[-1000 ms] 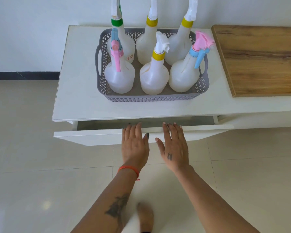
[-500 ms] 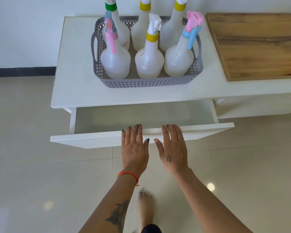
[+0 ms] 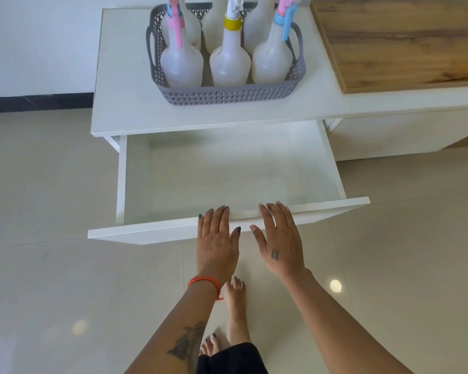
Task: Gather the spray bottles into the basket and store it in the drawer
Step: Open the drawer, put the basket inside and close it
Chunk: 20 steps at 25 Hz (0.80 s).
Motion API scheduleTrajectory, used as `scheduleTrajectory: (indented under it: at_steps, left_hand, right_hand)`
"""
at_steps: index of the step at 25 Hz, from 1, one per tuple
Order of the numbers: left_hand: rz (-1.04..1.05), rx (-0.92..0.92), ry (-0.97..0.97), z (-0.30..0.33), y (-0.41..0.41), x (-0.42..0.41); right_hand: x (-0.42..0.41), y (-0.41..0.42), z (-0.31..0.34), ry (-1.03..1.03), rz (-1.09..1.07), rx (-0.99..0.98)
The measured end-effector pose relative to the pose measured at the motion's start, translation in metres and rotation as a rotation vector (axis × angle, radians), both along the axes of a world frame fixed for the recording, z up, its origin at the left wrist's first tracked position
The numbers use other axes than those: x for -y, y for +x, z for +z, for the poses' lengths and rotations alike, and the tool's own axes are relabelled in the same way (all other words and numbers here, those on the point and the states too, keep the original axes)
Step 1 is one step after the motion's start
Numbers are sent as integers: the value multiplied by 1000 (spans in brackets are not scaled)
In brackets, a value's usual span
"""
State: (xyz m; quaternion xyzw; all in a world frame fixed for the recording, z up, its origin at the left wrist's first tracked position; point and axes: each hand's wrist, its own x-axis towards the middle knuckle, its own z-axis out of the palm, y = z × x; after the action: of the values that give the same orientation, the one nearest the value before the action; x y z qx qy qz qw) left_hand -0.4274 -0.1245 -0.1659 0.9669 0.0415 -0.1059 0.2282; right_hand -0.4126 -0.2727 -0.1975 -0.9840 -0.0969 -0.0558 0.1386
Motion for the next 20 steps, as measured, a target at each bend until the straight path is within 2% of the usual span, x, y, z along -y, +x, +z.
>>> scheduleTrajectory:
  at_steps: [9, 16, 20]
  left_hand:
    - [-16, -73, 22, 3, -79, 16]
    - [-47, -168, -45, 9, -119, 18]
    - [-13, -112, -83, 7, -122, 16]
  right_hand:
    - [13, -79, 11, -31, -31, -58]
    - [13, -121, 14, -62, -78, -125]
    - [12, -123, 15, -69, -91, -133]
